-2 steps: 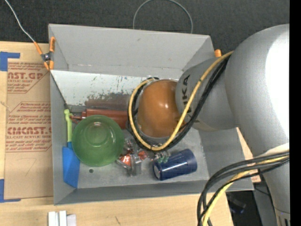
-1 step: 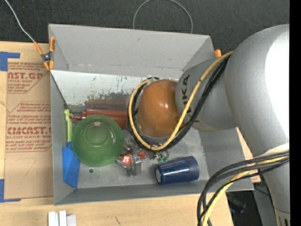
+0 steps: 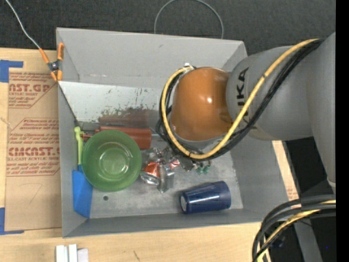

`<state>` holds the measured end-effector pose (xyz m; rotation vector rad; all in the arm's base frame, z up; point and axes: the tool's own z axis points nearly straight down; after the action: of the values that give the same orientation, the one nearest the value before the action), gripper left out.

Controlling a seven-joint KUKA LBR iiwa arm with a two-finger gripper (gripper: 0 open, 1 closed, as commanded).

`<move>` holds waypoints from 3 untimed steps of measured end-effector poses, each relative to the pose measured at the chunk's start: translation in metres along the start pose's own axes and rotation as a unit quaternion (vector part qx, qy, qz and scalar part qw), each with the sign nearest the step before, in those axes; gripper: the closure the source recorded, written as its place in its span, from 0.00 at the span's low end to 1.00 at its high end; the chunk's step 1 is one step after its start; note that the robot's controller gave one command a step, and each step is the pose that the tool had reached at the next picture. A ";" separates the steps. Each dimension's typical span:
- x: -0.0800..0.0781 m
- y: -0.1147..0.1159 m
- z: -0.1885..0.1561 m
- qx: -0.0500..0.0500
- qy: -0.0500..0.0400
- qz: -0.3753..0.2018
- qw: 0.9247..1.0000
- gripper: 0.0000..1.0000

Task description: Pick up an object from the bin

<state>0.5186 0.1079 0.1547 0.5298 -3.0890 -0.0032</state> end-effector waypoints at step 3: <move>-0.002 0.001 -0.086 0.000 -0.001 -0.013 1.000 1.00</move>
Offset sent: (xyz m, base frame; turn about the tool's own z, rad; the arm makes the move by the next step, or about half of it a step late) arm 0.0033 0.0046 0.1019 -0.0397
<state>0.5207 0.1099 0.2408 0.5703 -3.0829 -0.0047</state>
